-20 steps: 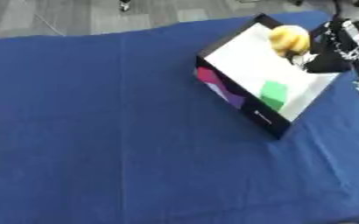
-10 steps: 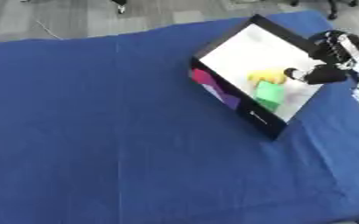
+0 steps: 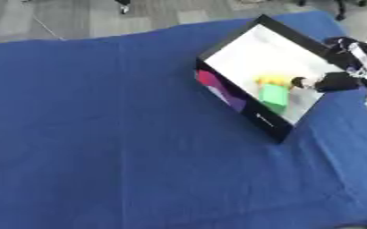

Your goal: Pick up the objects with one hand, pass them to the other hand, and then place them into the box on the other side of the table.

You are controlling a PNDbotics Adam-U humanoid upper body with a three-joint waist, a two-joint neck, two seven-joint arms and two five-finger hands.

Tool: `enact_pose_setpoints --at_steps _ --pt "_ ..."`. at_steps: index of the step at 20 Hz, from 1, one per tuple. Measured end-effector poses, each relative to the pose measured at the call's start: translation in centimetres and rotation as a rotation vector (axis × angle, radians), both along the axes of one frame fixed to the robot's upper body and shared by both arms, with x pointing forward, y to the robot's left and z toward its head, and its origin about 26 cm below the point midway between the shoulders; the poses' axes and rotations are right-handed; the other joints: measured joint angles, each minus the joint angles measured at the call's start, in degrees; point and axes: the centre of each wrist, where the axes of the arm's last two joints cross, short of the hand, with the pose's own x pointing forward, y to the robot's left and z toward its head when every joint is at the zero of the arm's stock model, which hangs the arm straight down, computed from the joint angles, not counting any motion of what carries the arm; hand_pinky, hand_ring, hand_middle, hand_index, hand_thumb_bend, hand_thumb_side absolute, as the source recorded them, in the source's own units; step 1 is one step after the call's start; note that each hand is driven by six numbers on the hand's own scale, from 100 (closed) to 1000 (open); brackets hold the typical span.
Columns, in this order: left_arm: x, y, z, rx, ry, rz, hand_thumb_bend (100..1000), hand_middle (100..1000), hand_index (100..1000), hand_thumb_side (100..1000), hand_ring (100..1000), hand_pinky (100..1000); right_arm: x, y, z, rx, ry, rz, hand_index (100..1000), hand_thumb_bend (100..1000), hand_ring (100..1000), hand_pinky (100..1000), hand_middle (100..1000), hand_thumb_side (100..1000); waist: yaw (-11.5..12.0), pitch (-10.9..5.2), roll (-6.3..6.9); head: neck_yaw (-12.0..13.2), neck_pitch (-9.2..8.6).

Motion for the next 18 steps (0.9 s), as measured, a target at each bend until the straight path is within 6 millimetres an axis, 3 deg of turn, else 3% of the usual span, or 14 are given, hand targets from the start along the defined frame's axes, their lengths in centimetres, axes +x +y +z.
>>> enact_pose_setpoints --at_steps 3,5,6,11,15,18 --pt "0.0 0.8 0.6 0.004 0.029 0.018 882 669 789 399 660 726 -0.7 1.6 0.9 0.042 -0.101 0.041 883 515 786 824 713 287 -0.01 0.00 0.00 2.52 0.41" --pt "0.0 1.5 1.3 0.024 0.060 0.028 877 670 789 402 667 733 -1.2 2.8 1.5 0.074 -0.166 0.073 884 544 784 822 705 258 -0.01 0.00 0.06 3.99 0.50" --pt "0.1 1.8 1.7 0.039 0.080 0.033 878 671 792 409 670 738 -1.4 3.4 1.8 0.088 -0.192 0.087 880 612 780 820 696 199 0.00 -0.02 0.14 4.71 0.55" --pt "0.3 3.5 3.9 0.132 0.221 0.037 874 688 806 429 691 754 -2.5 5.5 2.7 0.140 -0.273 0.142 868 615 771 817 671 176 0.28 -0.07 0.37 8.69 1.03" --pt "0.7 4.9 5.5 0.219 0.376 0.010 906 716 817 407 734 780 -2.8 6.0 3.0 0.152 -0.300 0.163 864 619 765 817 660 172 0.50 -0.08 0.68 10.08 1.49" --pt "0.9 5.5 6.6 0.321 0.480 -0.027 948 723 812 365 754 794 -2.3 6.7 4.3 0.164 -0.333 0.182 863 620 763 816 658 171 0.74 -0.10 0.74 10.49 1.71"
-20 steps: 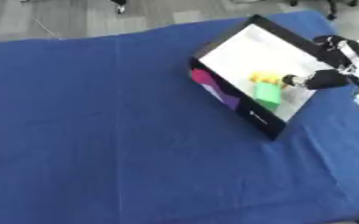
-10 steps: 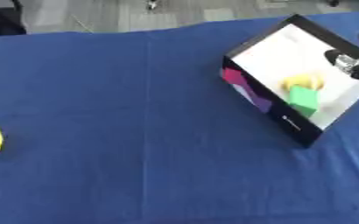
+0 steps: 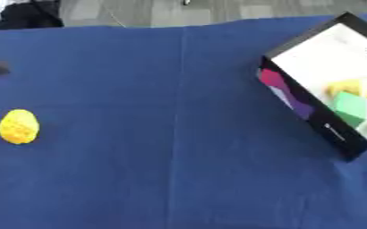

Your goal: Pick up the objects with one hand, pass them to the other hand, and then place them into the box on the other side of the table.

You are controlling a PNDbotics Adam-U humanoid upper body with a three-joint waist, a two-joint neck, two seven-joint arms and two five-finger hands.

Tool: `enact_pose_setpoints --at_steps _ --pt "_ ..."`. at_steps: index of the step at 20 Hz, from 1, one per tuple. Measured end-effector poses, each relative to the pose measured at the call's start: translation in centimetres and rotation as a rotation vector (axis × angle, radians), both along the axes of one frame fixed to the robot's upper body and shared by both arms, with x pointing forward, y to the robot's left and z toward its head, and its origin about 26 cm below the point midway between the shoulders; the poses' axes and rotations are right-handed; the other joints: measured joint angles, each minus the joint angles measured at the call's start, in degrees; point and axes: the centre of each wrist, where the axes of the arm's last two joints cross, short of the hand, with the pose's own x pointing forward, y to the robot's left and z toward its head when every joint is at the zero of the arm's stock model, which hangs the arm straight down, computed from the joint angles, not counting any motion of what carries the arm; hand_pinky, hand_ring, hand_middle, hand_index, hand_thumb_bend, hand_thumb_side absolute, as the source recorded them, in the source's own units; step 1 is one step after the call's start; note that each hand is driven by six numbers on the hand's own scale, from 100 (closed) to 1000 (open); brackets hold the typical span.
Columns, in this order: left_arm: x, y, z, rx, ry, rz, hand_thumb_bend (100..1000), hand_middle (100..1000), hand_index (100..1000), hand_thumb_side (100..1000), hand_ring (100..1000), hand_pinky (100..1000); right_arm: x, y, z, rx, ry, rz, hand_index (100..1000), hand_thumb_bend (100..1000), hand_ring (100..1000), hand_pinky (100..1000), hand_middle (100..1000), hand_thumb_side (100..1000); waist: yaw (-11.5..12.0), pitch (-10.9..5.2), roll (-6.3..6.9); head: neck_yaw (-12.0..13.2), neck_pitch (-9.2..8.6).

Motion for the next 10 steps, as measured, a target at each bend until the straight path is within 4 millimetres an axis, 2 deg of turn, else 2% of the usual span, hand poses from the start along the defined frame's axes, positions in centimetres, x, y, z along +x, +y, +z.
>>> enact_pose_setpoints --at_steps 4,10 --pt "0.8 0.5 0.7 0.134 0.142 -0.058 1000 731 805 291 778 807 0.5 0.6 1.3 0.005 -0.009 0.017 861 624 760 816 654 174 -0.03 -0.09 0.00 0.30 0.25" --pt "2.2 0.7 0.6 0.320 0.317 -0.111 995 746 790 291 798 822 0.8 0.5 1.5 0.010 -0.003 0.018 860 622 757 816 649 166 -0.24 -0.43 0.00 0.61 0.26"
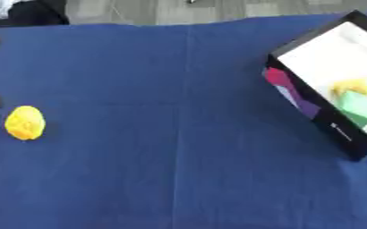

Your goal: Pick up the objects with one hand, pass them to the other hand, and then place them into the box on the other side of the table.

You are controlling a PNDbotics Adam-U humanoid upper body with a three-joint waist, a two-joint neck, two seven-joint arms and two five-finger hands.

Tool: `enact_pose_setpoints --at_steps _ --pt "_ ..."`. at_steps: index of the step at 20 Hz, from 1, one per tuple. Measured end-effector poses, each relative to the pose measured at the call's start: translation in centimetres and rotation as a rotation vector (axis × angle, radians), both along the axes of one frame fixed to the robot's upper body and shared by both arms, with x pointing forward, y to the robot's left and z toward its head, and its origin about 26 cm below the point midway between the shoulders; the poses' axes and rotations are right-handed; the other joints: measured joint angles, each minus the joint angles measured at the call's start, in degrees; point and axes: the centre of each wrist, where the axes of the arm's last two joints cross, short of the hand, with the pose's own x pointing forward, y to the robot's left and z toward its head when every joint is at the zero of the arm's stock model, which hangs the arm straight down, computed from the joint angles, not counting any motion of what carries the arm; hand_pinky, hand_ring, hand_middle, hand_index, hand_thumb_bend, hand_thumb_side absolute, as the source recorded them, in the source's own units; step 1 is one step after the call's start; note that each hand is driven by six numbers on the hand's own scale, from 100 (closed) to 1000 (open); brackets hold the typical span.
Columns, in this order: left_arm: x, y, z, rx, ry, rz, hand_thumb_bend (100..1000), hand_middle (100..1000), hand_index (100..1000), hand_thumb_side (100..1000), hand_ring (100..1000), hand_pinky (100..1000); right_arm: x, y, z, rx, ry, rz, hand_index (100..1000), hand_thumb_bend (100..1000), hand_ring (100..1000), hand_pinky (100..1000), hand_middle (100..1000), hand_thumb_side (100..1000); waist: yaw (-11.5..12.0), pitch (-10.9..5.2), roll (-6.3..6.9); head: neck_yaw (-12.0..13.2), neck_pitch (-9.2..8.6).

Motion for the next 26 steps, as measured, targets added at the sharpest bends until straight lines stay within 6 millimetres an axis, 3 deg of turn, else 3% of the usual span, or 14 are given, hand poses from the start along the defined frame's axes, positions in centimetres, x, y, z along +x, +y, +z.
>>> enact_pose_setpoints --at_steps 6,12,26 --pt "1.2 0.1 -0.7 0.131 0.119 -0.027 929 735 785 267 798 818 0.1 -0.1 -0.1 0.008 0.004 -0.001 859 623 754 816 645 167 -0.28 0.00 0.00 0.32 0.02" --pt "2.7 0.6 -1.9 0.150 0.201 -0.011 897 729 786 297 794 812 0.1 -0.1 -0.1 0.011 0.005 0.000 859 622 754 816 643 149 -0.60 0.00 0.00 0.66 0.36" --pt "5.5 -0.3 -5.5 0.184 0.232 0.071 933 725 784 312 799 803 0.0 -0.2 -0.2 0.014 0.015 -0.008 856 626 749 816 637 167 -1.34 0.00 0.00 1.39 0.43"
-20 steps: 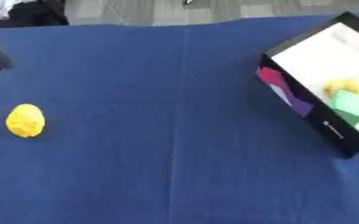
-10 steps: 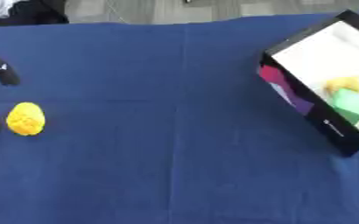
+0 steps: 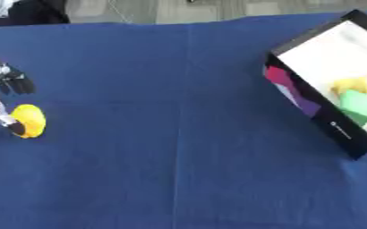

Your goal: Pick up the objects with one hand, pass them to the other hand, and then place them into the box on the other side of the table.

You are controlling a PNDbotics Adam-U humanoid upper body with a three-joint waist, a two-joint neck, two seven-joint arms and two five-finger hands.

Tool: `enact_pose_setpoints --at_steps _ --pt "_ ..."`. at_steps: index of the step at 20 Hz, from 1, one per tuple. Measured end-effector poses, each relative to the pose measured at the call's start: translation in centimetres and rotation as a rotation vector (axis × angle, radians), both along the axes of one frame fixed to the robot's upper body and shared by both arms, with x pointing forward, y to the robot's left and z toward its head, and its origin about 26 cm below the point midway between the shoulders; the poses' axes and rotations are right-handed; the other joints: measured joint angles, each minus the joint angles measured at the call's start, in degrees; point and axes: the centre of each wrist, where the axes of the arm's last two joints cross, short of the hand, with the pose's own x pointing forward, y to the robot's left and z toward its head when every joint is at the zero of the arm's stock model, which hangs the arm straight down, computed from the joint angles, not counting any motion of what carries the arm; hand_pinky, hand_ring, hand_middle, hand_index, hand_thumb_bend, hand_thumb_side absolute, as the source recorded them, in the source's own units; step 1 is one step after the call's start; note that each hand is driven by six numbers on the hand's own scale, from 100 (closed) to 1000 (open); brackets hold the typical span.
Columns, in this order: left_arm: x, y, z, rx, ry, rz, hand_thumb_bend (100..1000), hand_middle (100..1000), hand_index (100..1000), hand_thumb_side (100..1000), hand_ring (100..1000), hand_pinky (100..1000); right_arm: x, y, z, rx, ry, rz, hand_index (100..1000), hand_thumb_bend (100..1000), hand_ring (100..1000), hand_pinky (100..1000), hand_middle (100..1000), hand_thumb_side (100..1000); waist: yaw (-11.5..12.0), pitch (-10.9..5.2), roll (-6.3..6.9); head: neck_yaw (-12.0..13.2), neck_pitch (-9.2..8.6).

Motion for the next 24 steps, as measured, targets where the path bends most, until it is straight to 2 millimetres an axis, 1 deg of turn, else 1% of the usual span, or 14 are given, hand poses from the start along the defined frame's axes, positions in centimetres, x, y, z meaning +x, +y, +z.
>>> enact_pose_setpoints --at_steps 4,7,11,14,15,16,19,21,24 --pt "0.3 -0.5 -0.3 0.040 -0.022 0.006 920 723 781 296 803 801 0.0 0.0 -0.1 -0.003 0.005 -0.002 856 626 749 817 637 167 -0.04 0.00 0.00 0.16 0.00" --pt "0.5 -0.7 -0.5 0.072 -0.041 0.019 864 719 775 255 805 799 0.0 0.0 -0.2 -0.005 0.007 -0.003 856 627 749 817 637 168 -0.22 0.00 0.00 0.53 -0.01" --pt "0.9 -0.9 -1.3 0.104 -0.058 0.042 812 718 764 238 805 799 0.0 0.0 -0.6 -0.007 0.018 -0.006 851 628 749 817 637 169 -0.37 0.00 0.00 1.08 -0.04" --pt "1.1 -0.9 -1.9 0.114 -0.049 0.047 805 720 762 219 809 801 0.0 0.0 -0.8 -0.007 0.020 -0.009 850 628 749 818 637 168 -0.58 0.00 0.00 1.35 -0.23" --pt "1.1 -0.9 -2.0 0.120 -0.043 0.046 805 720 761 219 809 801 0.0 0.0 -0.8 -0.009 0.020 -0.010 850 620 749 818 637 132 -0.63 0.00 0.00 1.40 -0.25" --pt "1.2 -0.8 -2.0 0.127 -0.038 0.045 797 721 757 206 811 801 0.0 0.0 -0.8 -0.011 0.020 -0.011 850 628 749 818 637 169 -0.63 0.00 0.00 1.49 -0.26" --pt "1.2 -0.7 -2.1 0.147 -0.023 0.042 781 724 754 182 815 804 0.0 -0.1 -1.0 -0.012 0.027 -0.015 849 628 749 818 636 169 -0.63 0.01 0.00 1.60 -0.27" --pt "1.2 -0.6 -2.0 0.159 -0.012 0.040 752 723 746 153 815 804 0.0 -0.1 -1.1 -0.013 0.028 -0.017 848 628 748 818 636 168 -0.62 0.01 0.00 1.68 -0.27" --pt "1.2 -0.6 -2.0 0.177 0.005 0.039 648 713 700 125 809 801 -0.1 -0.1 -1.3 -0.010 0.032 -0.019 848 629 749 818 635 166 -0.61 0.01 0.00 1.87 -0.27"
